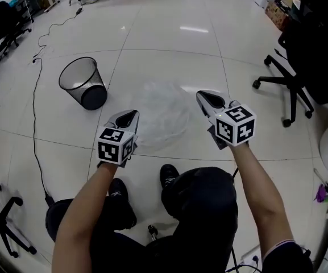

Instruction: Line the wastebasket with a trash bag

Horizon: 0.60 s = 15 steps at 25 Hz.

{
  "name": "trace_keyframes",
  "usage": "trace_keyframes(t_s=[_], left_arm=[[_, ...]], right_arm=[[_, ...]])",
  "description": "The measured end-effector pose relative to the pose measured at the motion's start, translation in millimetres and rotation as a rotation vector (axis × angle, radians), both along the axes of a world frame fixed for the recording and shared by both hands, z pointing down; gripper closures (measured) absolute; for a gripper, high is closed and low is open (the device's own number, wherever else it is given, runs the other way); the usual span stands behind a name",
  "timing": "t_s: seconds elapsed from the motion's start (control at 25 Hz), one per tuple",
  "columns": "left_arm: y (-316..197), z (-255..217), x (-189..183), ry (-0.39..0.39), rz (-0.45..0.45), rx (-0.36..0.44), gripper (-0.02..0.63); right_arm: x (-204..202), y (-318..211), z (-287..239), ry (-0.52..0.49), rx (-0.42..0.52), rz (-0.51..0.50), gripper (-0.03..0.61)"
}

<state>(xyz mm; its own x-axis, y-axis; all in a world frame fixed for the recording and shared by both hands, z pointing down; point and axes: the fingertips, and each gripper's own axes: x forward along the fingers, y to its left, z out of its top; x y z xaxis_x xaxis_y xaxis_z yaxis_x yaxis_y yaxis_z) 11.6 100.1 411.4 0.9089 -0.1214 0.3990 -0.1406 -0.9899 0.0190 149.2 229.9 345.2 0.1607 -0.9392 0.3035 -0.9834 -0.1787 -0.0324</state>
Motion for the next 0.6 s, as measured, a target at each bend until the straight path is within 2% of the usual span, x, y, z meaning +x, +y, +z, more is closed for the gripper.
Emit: trace_keyframes(t_s=[0.24, 0.4, 0.6], left_arm=[[-17, 78, 6, -0.11, -0.02, -0.025, 0.597], [-24, 129, 4, -0.185, -0.036, -0.059, 0.55], [-24, 195, -8, -0.305, -0.055, -0.158, 0.451]], right_arm=[[24, -4, 66, -0.035, -0.067, 0.046, 0.577], [33, -7, 107, -0.036, -0.101, 0.065, 0.577], [37, -9, 156, -0.072, -0.147, 0.072, 0.577]])
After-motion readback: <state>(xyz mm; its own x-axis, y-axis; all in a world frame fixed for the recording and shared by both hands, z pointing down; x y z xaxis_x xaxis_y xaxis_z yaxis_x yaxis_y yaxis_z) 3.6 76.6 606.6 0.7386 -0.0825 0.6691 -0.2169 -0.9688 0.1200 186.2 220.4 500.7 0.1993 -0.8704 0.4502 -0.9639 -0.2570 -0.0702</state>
